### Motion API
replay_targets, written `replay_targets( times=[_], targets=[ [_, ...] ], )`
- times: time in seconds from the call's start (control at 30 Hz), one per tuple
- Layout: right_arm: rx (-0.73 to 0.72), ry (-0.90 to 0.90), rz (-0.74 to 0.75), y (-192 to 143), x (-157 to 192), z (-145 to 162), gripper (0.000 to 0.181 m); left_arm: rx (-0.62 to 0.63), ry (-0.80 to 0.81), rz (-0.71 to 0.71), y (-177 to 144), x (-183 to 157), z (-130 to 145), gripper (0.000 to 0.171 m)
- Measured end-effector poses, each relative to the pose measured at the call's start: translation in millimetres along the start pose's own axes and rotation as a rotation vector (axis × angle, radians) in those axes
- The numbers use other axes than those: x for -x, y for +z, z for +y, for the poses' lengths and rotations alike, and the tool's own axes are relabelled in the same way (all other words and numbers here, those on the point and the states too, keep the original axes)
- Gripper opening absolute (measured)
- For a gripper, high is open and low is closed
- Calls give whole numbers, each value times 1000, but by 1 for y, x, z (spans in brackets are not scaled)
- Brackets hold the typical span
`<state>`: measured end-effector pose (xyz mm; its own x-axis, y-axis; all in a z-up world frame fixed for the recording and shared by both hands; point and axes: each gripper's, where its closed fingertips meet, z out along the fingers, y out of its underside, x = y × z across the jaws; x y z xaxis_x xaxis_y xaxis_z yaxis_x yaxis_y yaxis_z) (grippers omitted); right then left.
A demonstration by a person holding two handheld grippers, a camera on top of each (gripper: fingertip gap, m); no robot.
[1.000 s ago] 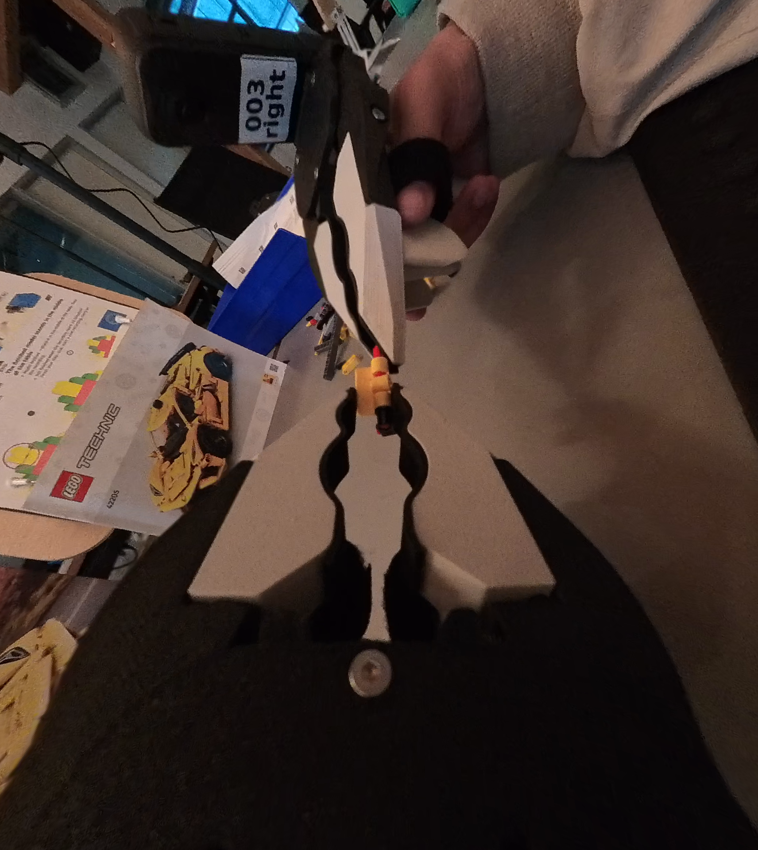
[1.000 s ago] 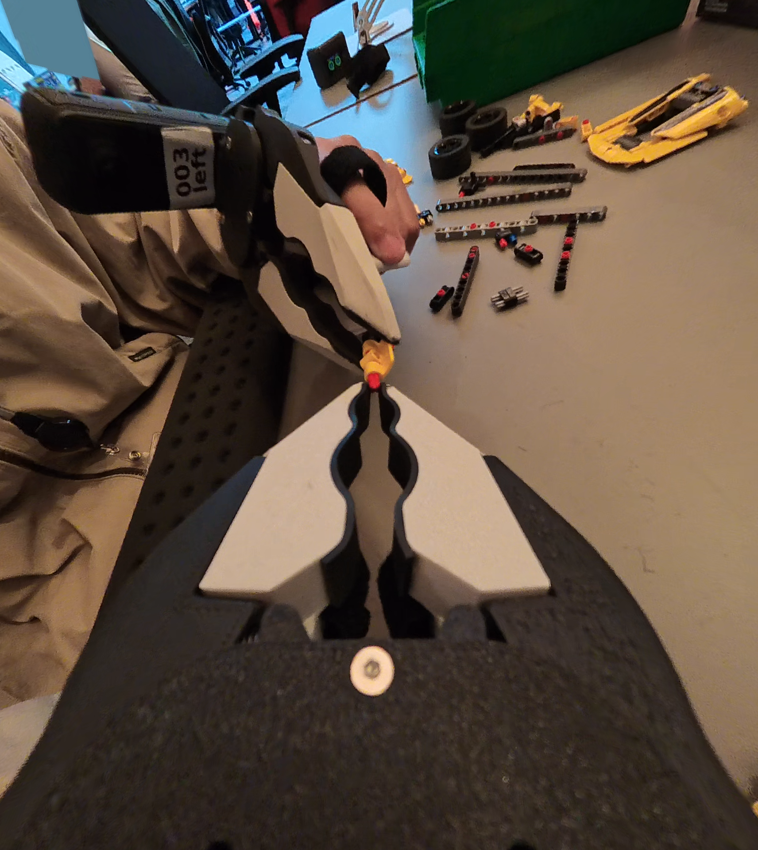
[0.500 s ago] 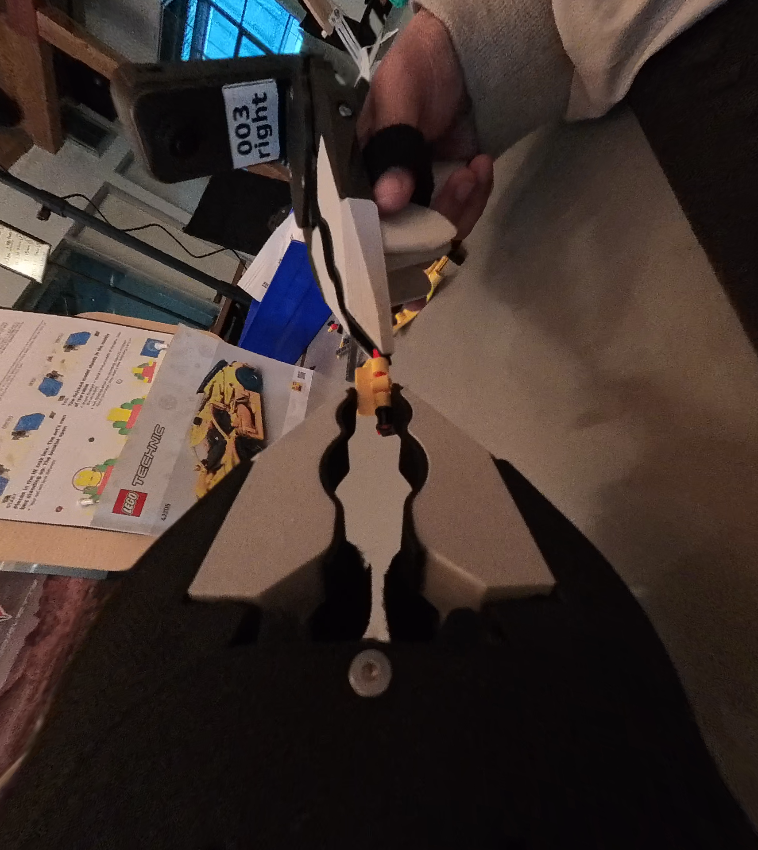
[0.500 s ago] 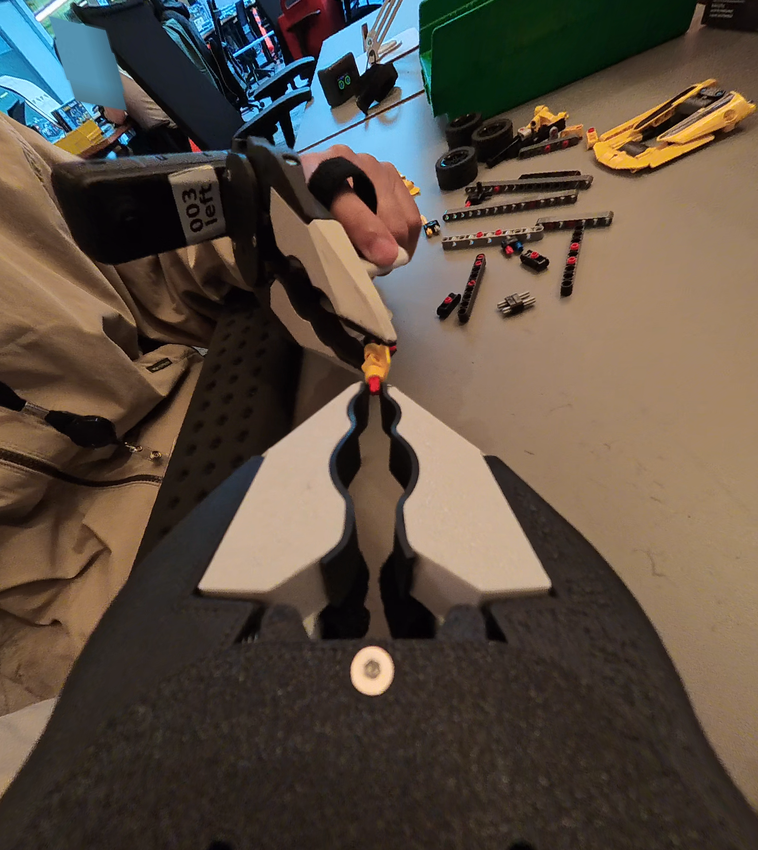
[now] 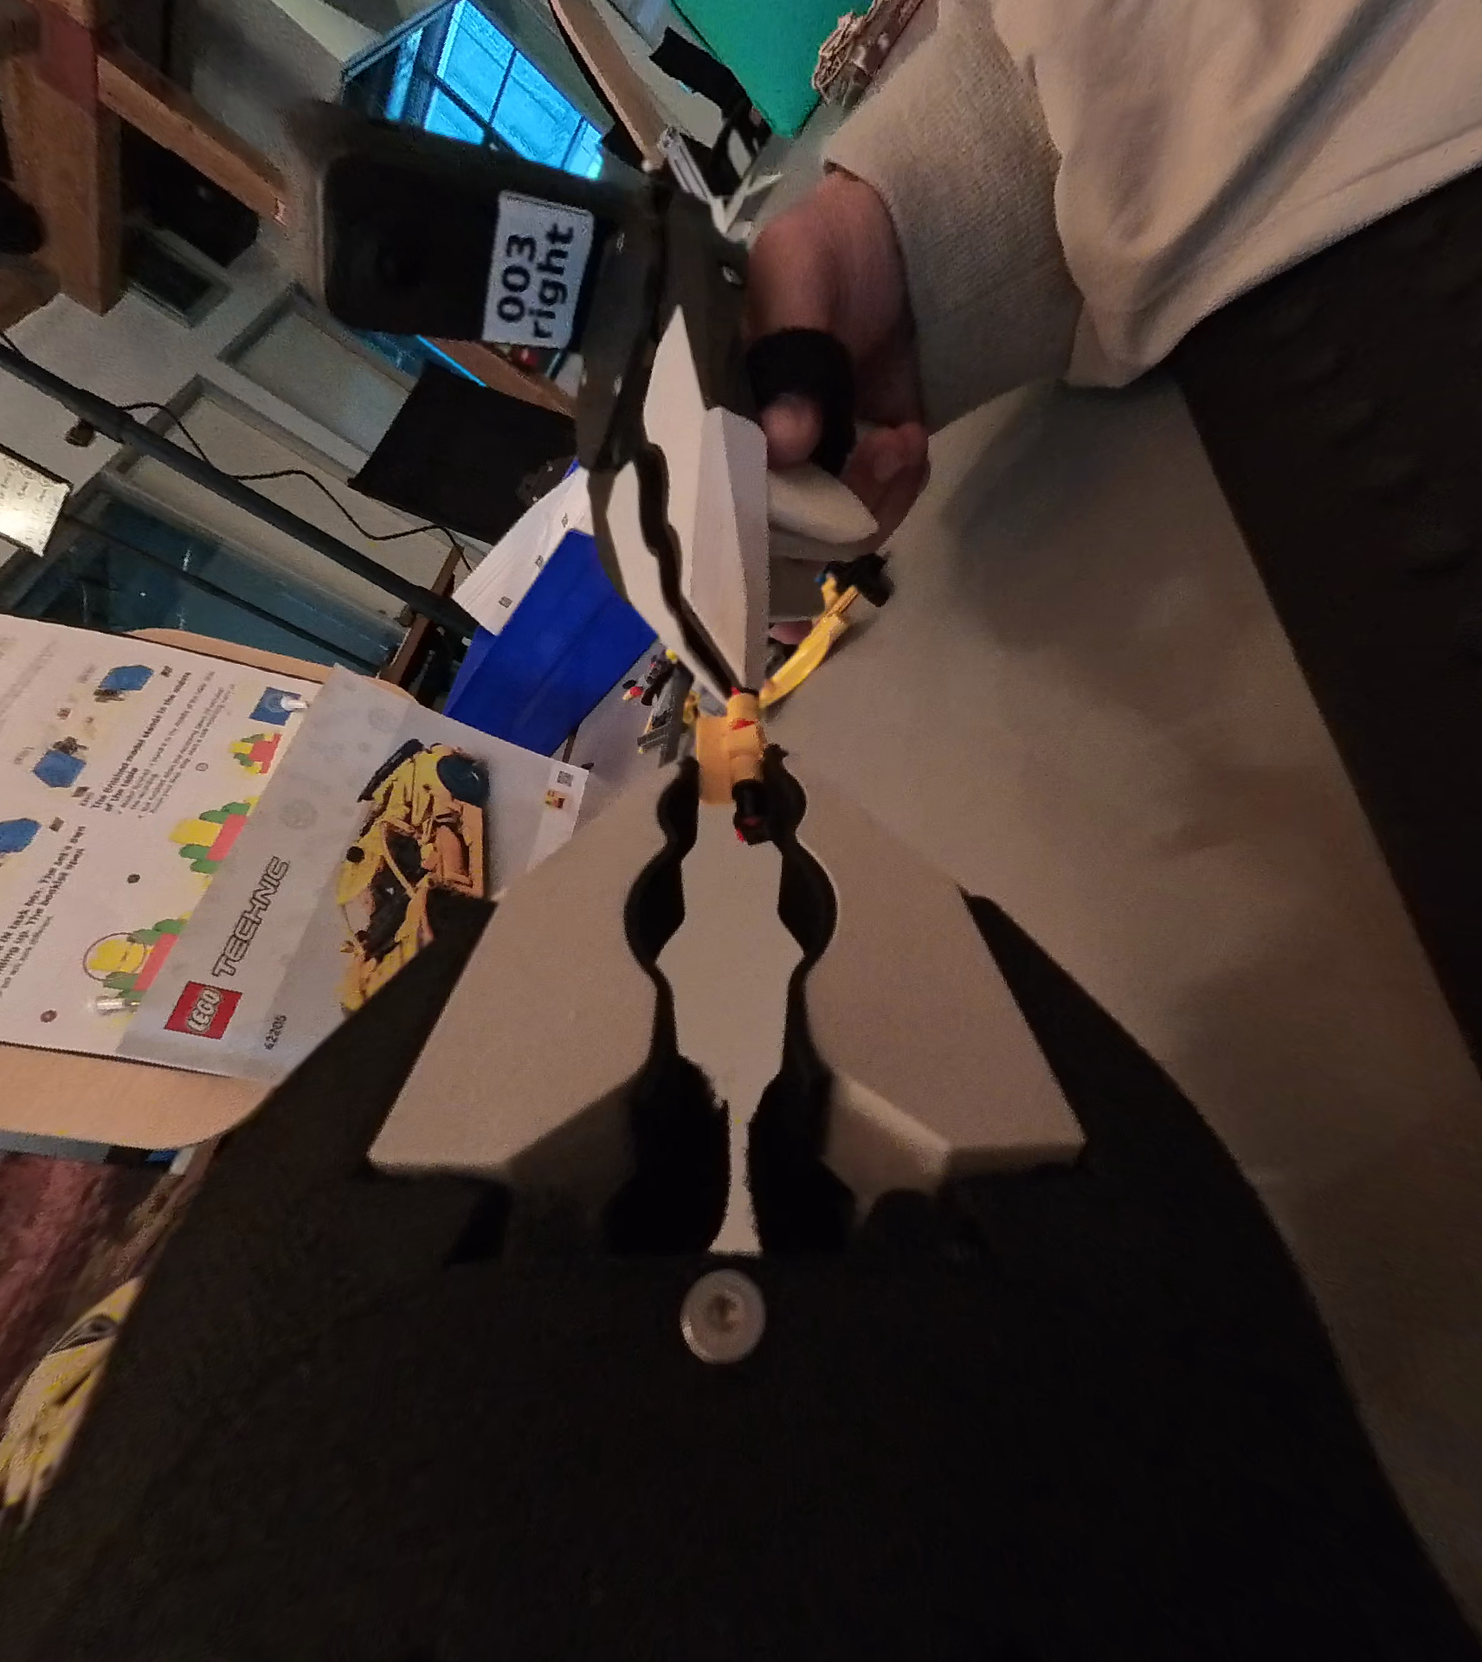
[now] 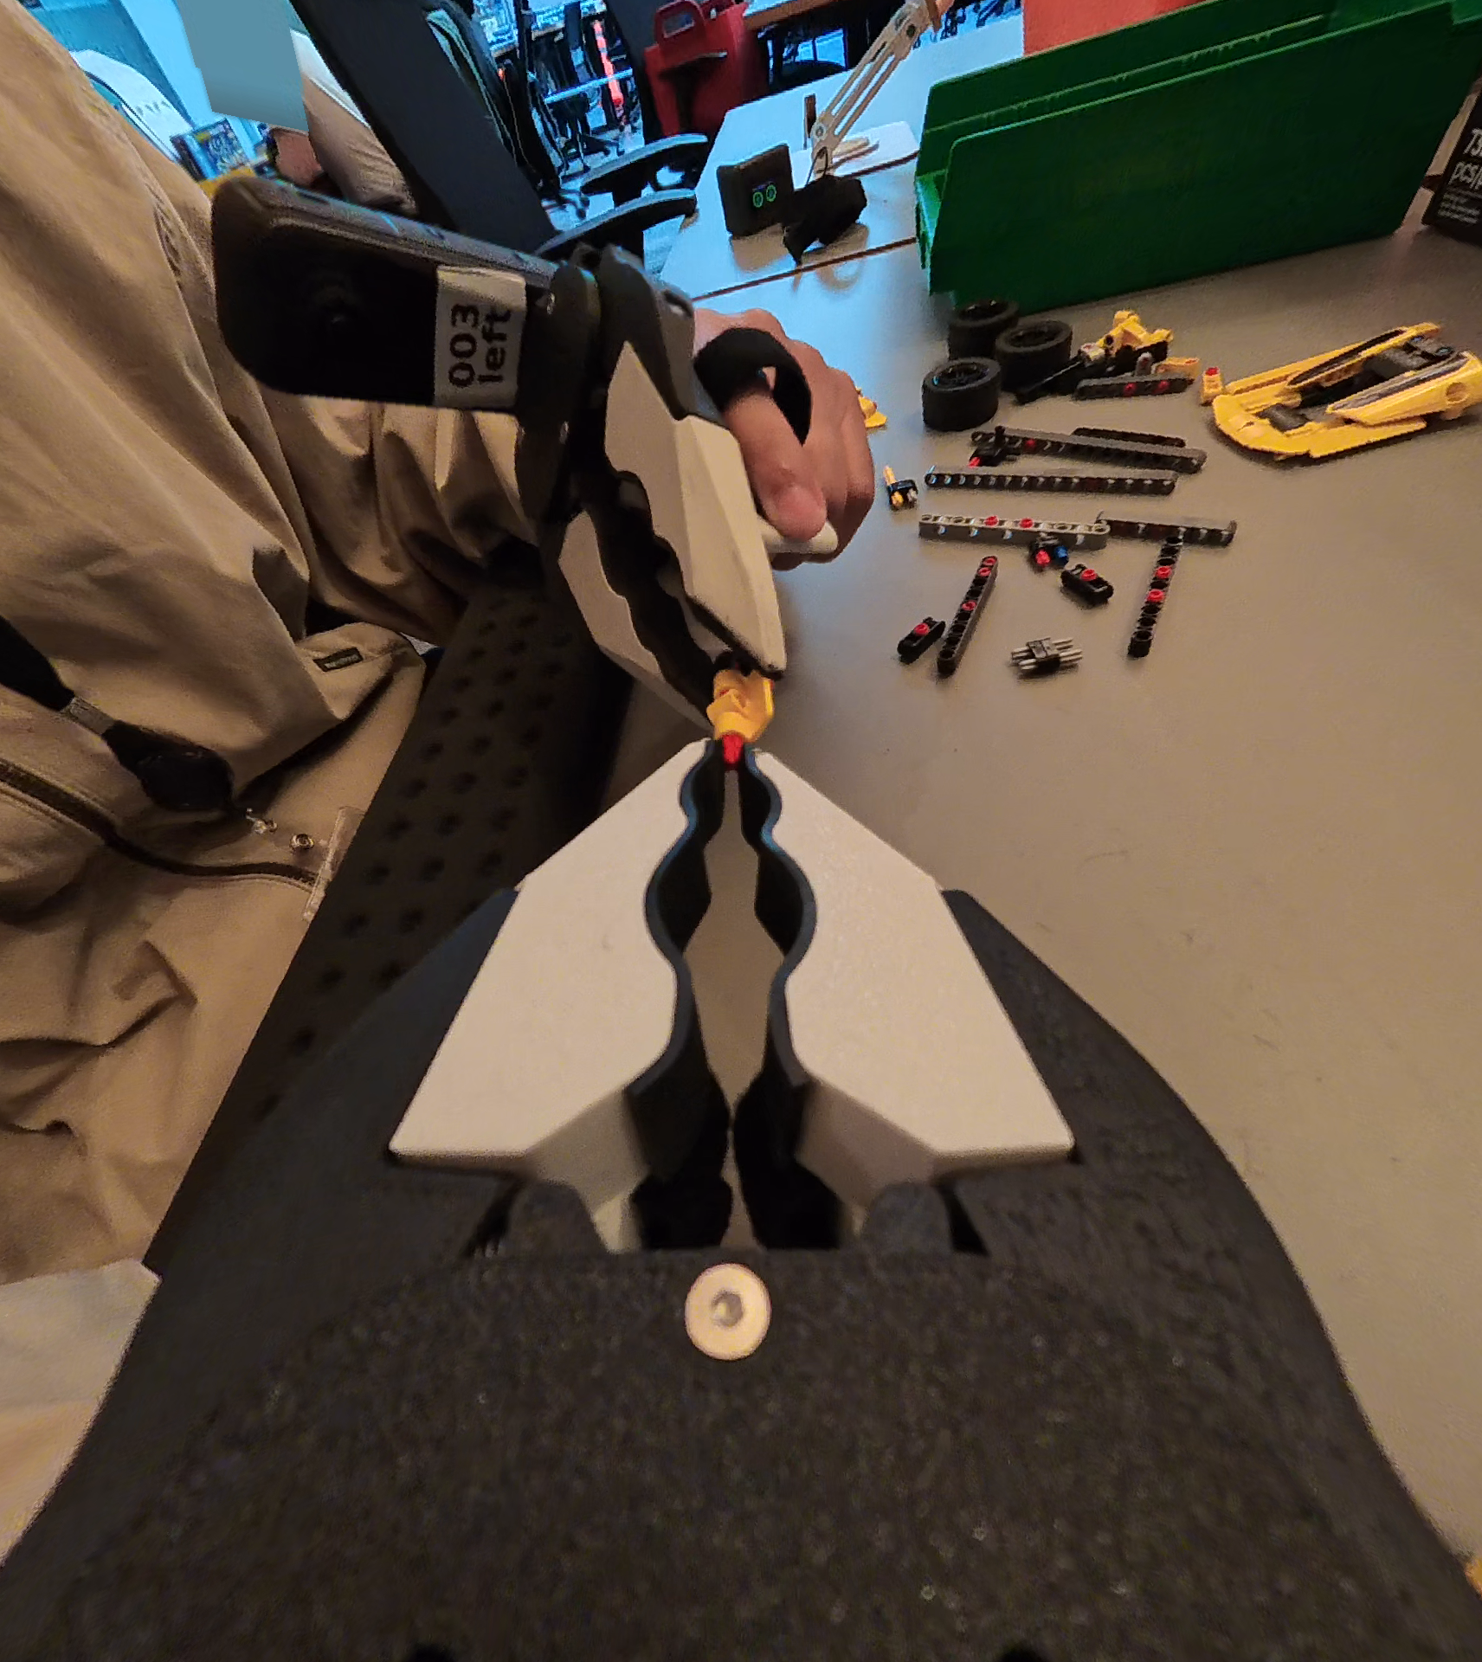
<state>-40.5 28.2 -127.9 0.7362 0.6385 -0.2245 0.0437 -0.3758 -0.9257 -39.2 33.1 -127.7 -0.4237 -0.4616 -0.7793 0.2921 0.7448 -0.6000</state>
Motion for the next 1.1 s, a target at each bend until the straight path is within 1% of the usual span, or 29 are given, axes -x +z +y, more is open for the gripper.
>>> replay_targets(
  times=[0.3,0.4,0.43,0.47,0.5,0.53,0.57,0.6,0.63,0.67,0.73,0.77,0.8,0.83,0.9,0.93,1.0,1.1],
  targets=[
    [-32,-32,7,-7,1,-8,3,-15,-30,-35,-3,10,-6,14],
    [-23,-32,30,-13,-2,-6,3,1,-18,-58,-6,14,-3,14],
    [-7,-6,107,-28,-15,-1,3,10,-40,-95,-14,26,3,13],
    [-80,18,153,-54,-21,-5,2,-16,-107,-130,-24,41,9,14],
    [-189,30,155,-76,-18,-16,2,-52,-191,-147,-31,54,11,13],
    [-241,12,166,-88,-15,-22,2,-72,-246,-158,-34,61,12,14],
    [-231,-4,222,-89,-22,-21,2,-76,-284,-154,-33,63,12,14],
    [-205,9,301,-90,-37,-19,3,-73,-307,-144,-30,61,13,14],
    [-186,57,425,-98,-61,-15,3,-60,-304,-144,-28,59,16,14],
    [-166,116,581,-115,-87,-7,3,-39,-284,-154,-27,58,21,14],
    [-76,180,967,-168,-129,18,4,-15,-255,-172,-25,59,26,14],
    [-35,201,1118,-193,-137,29,4,-8,-234,-186,-24,60,27,14],
    [-2,245,1238,-214,-143,41,3,-1,-198,-199,-24,60,28,14],
    [53,306,1299,-226,-145,56,4,6,-154,-212,-24,61,30,14],
    [120,390,1317,-234,-146,77,5,25,-85,-237,-23,60,32,14],
    [151,427,1323,-236,-147,85,10,27,-64,-242,-22,60,32,14],
    [185,442,1318,-234,-147,93,13,31,-26,-255,-22,59,32,14],
    [208,419,1328,-232,-149,91,20,31,1,-273,-23,60,32,14]
  ],
)
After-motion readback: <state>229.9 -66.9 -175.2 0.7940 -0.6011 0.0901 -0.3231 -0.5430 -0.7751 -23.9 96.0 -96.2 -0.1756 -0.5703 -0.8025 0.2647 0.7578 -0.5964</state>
